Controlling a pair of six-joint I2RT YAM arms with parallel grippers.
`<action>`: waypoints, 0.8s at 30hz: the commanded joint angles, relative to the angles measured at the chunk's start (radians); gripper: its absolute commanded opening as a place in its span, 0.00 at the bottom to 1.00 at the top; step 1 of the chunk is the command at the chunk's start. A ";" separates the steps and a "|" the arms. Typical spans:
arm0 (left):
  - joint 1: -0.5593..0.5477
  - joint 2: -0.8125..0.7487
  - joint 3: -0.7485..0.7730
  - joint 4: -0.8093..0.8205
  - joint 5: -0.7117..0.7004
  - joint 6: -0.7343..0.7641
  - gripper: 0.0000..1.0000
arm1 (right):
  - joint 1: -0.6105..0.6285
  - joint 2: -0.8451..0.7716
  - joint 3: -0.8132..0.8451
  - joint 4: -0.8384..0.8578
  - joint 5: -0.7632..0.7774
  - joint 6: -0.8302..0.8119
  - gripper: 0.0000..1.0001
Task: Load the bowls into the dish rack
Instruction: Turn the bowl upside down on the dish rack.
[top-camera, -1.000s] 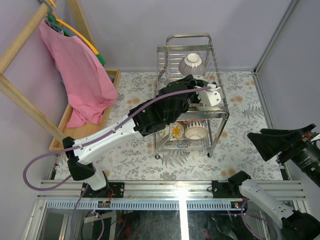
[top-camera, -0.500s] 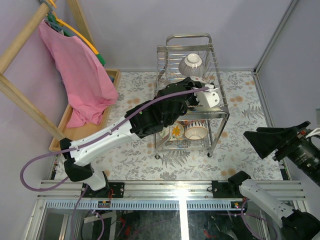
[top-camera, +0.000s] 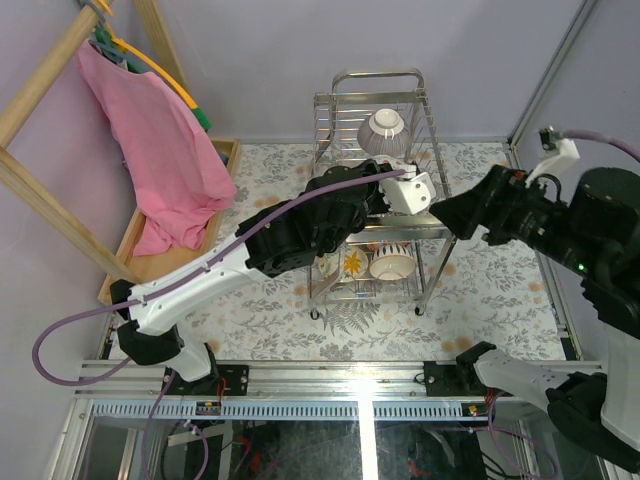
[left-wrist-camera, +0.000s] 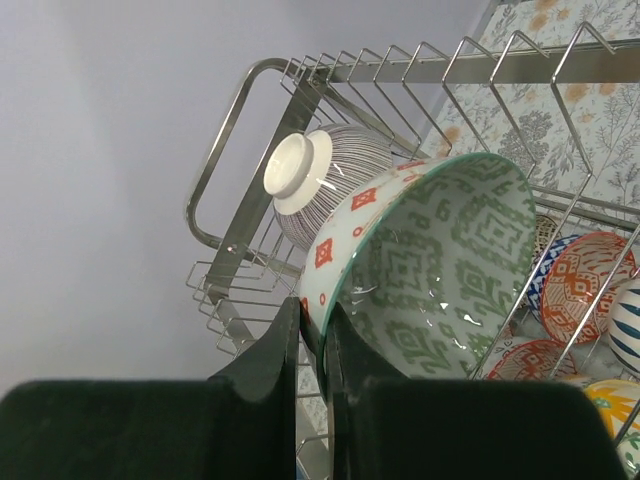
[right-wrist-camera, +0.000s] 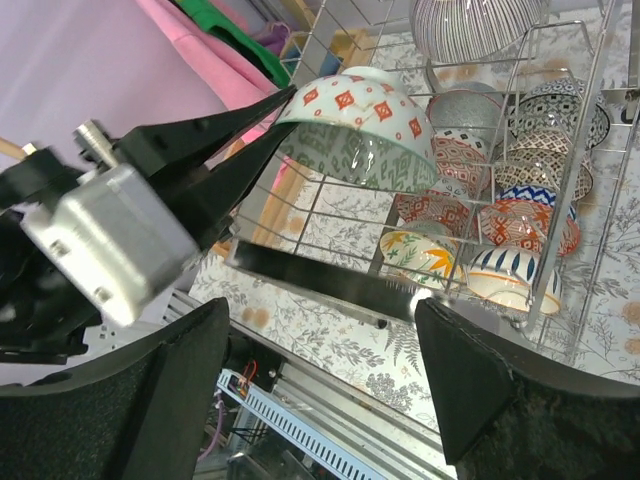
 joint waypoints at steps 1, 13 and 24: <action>-0.061 -0.040 0.034 -0.192 0.132 -0.082 0.00 | 0.008 0.063 0.036 0.062 -0.040 -0.007 0.82; -0.087 -0.081 -0.022 -0.231 0.165 -0.153 0.00 | 0.007 0.231 0.114 0.190 0.124 -0.019 0.77; -0.089 -0.158 -0.117 -0.131 0.161 -0.135 0.00 | -0.002 0.335 0.087 0.216 0.041 0.002 0.76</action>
